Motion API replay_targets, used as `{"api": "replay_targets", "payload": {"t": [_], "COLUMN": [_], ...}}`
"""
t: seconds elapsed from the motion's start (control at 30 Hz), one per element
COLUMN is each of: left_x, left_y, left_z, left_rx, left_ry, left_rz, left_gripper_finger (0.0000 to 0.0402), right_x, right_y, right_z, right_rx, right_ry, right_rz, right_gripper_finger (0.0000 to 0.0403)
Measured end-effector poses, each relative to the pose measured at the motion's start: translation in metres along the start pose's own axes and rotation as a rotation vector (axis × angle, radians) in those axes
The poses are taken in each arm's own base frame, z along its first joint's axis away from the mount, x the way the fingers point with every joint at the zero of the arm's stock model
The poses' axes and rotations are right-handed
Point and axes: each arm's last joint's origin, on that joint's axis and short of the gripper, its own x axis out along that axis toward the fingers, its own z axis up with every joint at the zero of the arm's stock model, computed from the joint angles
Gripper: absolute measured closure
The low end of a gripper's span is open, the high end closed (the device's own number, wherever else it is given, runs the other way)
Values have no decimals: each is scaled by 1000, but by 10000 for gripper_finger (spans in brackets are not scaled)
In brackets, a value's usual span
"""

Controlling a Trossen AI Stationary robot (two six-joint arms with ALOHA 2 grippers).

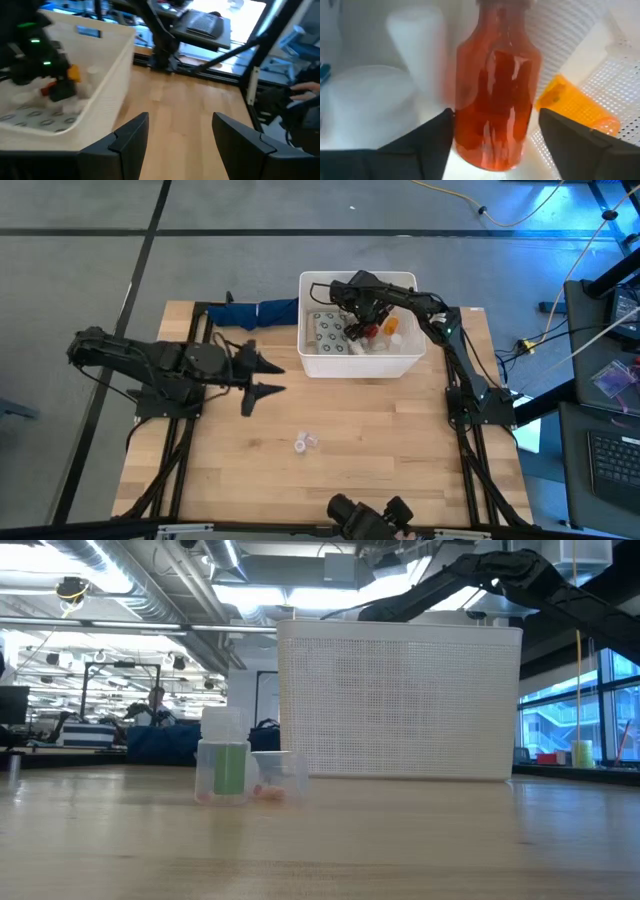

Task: Pick & place medical supplies in basket/bin
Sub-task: Put the red pill bottle into the white bin, then put the left transparent pill bottle into the white bin

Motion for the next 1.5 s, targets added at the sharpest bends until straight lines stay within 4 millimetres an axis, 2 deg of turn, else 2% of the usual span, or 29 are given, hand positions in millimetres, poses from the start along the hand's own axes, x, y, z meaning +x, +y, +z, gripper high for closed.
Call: {"api": "replay_targets", "payload": {"t": [0.17,0.37,0.57,0.8,0.9,1.0,1.13,1.33,1.5], "left_x": [21,32,28,23,19,12,1,-9,-9], "left_y": [-7,-11,-6,0,3,7,10,10,9], "left_z": [-7,-16,-27,-42,-50,-60,-72,-80,-80], "left_rx": [38,19,-40,-162,-216,-277,-301,-243,-178], "left_ry": [44,100,218,368,453,586,732,843,852], "left_rz": [-12,-5,45,133,183,236,310,348,319], "left_gripper_finger": [190,190,190,190,190,190,190,190,190], "right_x": [-10,-53,-120,-195,-221,-239,-246,-227,-185], "right_y": [-6,-21,-21,-4,12,42,92,162,222], "right_z": [-7,-31,-81,-157,-190,-221,-253,-280,-275], "right_rx": [9,26,-31,-180,-275,-400,-587,-748,-825], "right_ry": [-11,-127,-365,-722,-850,-941,-1036,-1045,-1035], "right_rz": [-86,-117,-36,277,467,635,702,661,466], "right_gripper_finger": [78,73,73,73,73,73,73,73,73]}}
